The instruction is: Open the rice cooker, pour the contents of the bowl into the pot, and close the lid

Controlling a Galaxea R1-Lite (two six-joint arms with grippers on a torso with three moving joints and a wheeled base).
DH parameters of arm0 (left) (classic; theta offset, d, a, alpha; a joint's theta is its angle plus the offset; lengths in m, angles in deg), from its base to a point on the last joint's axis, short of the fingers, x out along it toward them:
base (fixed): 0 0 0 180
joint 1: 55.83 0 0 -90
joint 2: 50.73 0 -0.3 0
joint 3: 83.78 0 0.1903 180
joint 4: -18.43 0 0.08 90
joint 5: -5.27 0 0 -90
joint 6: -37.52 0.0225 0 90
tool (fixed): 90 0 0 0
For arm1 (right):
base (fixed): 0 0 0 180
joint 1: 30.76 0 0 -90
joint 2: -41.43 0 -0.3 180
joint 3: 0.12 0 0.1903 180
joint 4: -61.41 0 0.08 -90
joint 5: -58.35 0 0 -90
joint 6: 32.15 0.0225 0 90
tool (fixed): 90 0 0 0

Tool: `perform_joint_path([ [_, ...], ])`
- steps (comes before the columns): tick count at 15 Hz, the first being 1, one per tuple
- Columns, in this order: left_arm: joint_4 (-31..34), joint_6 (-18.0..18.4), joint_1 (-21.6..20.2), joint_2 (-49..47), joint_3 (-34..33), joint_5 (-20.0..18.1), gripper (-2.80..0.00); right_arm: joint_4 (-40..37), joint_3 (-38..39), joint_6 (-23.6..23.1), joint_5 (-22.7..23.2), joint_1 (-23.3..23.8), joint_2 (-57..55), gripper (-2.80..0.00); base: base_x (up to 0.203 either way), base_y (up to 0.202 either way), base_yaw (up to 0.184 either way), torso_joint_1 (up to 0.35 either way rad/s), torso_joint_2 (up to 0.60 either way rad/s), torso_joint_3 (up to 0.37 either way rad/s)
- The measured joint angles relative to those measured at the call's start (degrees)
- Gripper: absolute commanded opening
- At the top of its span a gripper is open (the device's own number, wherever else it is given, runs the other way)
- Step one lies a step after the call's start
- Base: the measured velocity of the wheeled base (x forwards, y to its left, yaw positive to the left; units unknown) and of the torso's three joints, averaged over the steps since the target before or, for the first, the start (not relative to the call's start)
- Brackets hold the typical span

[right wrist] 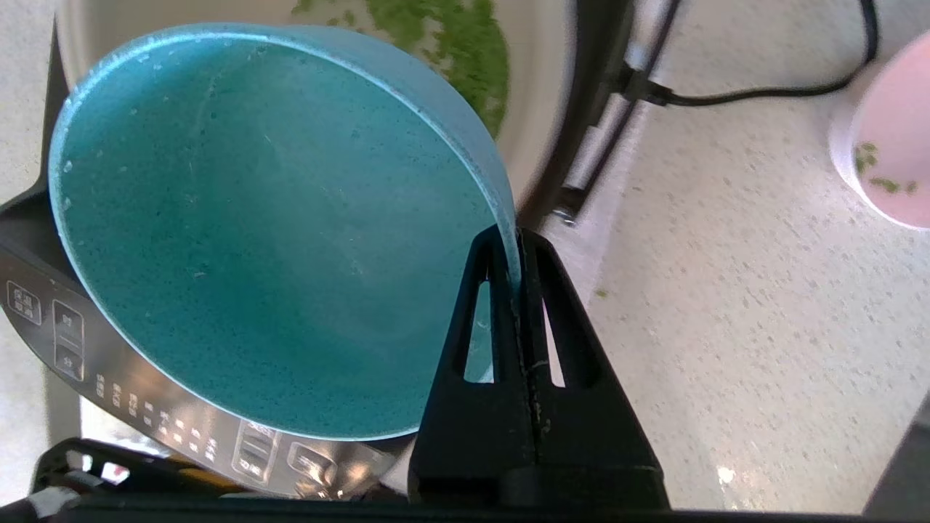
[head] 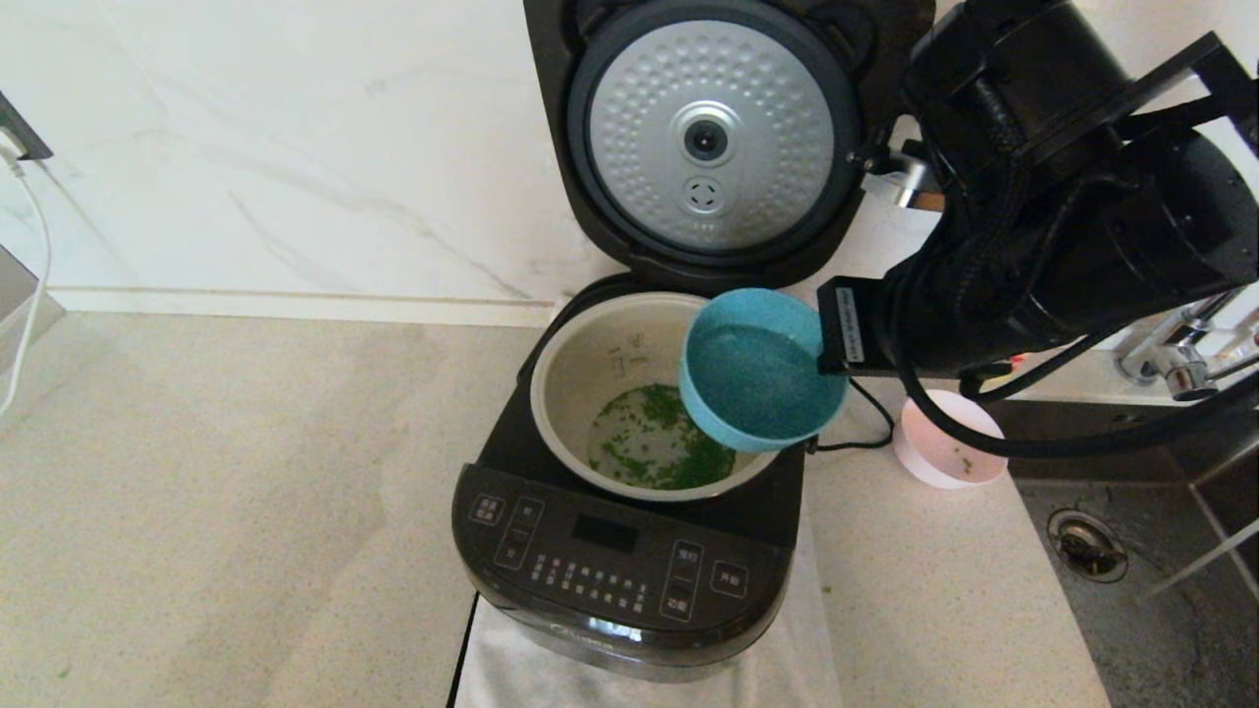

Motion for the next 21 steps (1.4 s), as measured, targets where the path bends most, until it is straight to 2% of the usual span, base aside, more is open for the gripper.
perform_joint_path([
  [7, 0.0, 0.0, 0.0, 0.0, 0.0, 0.0, -2.8, 5.7, 0.0, 0.7, -4.1, -3.5, -4.1, -2.8, 0.0, 0.0, 0.0, 0.0, 0.0, 0.0],
  [17, 0.0, 0.0, 0.0, 0.0, 0.0, 0.0, -2.8, 14.2, 0.2, 2.1, -10.1, -3.9, -8.4, -2.8, 0.0, 0.0, 0.0, 0.0, 0.0, 0.0],
  [21, 0.0, 0.0, 0.0, 0.0, 0.0, 0.0, -2.8, 21.2, 0.2, 2.4, -17.8, -3.9, -9.2, -2.8, 0.0, 0.0, 0.0, 0.0, 0.0, 0.0],
])
